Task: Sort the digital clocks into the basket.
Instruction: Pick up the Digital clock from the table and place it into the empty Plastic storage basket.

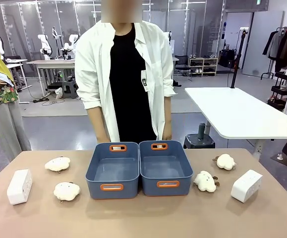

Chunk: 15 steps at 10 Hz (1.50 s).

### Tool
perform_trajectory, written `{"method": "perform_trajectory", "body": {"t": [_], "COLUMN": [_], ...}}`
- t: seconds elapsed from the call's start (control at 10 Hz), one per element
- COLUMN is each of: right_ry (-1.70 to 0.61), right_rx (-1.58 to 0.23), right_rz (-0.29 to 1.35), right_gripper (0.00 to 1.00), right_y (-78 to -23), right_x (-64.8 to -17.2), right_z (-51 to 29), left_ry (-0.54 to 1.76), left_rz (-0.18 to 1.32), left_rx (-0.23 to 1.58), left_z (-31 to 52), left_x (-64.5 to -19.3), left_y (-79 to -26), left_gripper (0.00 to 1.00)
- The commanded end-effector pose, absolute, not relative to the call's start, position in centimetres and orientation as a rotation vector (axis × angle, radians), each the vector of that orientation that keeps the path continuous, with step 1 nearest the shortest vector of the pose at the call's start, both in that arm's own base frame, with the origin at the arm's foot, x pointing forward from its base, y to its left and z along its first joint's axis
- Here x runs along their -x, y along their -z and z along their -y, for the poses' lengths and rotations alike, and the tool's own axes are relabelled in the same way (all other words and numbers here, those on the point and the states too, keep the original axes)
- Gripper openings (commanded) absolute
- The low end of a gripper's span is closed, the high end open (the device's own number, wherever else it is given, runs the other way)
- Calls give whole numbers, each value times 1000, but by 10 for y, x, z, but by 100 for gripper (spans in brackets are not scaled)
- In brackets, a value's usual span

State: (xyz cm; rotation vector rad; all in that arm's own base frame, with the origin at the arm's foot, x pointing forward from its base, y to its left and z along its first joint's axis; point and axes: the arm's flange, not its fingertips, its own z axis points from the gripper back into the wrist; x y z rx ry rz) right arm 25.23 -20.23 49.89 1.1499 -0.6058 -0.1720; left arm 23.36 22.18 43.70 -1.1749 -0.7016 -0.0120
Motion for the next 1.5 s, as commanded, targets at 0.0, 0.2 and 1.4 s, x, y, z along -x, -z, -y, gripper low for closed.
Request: {"method": "perform_trajectory", "body": {"t": [0.0, 0.2, 1.4], "right_ry": [161, 161, 161], "right_rx": [-1157, -1157, -1157], "right_rz": [617, 617, 617], "right_gripper": [100, 100, 100], "right_y": [-501, -501, -501], "right_x": [-249, -249, -249], "right_z": [203, 203, 203], "left_ry": [28, 28, 28], "left_rz": [721, 721, 721], "left_rx": [1188, 1188, 1188], "left_z": [-225, -225, -225], "left_x": [-232, -232, -232], "left_y": [-439, -439, -439], "left_gripper": [100, 100, 100]}}
